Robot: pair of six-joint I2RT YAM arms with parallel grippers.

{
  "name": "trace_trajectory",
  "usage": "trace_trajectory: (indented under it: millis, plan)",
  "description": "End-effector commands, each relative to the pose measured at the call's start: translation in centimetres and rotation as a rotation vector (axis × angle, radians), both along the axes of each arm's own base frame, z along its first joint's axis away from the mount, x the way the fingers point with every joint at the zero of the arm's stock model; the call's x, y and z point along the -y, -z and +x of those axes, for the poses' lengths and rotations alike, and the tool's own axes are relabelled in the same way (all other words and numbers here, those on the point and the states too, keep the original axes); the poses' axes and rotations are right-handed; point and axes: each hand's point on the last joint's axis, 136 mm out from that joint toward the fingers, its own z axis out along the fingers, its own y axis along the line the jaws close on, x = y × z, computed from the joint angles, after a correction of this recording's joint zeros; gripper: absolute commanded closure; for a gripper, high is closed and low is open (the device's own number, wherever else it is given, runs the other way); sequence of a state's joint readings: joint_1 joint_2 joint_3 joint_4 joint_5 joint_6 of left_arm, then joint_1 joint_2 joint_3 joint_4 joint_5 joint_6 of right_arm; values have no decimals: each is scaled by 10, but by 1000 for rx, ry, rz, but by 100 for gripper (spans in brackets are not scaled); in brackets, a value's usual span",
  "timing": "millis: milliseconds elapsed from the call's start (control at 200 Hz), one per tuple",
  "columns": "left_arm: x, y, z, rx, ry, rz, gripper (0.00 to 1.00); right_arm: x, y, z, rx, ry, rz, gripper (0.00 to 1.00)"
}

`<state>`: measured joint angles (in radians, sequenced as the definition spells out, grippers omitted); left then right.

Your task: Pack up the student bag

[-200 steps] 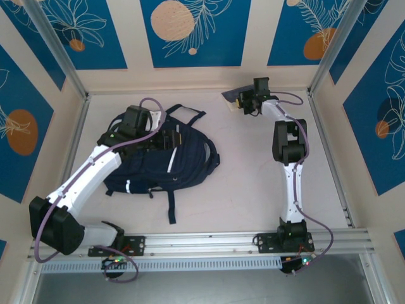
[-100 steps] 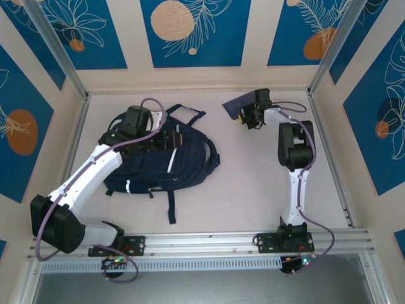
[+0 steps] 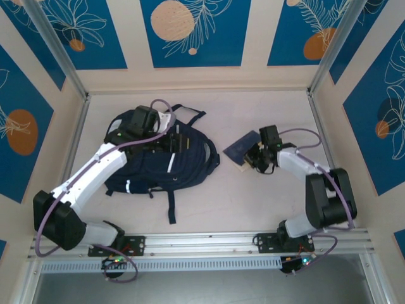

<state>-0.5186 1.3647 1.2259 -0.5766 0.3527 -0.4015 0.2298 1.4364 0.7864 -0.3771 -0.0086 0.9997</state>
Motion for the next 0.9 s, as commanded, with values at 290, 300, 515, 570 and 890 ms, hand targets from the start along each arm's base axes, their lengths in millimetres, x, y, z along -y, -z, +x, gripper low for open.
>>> trace_trajectory:
  millis: [290, 300, 515, 570, 890]
  plan:
    - [69, 5, -23, -15, 79, 125, 34, 20, -13, -130, -124, -216, -313, 100]
    - [71, 6, -24, -19, 79, 127, 34, 21, -13, -132, -133, -213, -317, 100]
    - [114, 46, -34, -71, 125, 177, 34, 38, -11, -163, -221, -232, -398, 73]
    - [124, 58, -34, -81, 134, 192, 33, 39, -17, -159, -182, -226, -405, 56]
    - [188, 114, -26, -152, 245, 171, 34, 56, -21, -108, -47, 30, -238, 58]
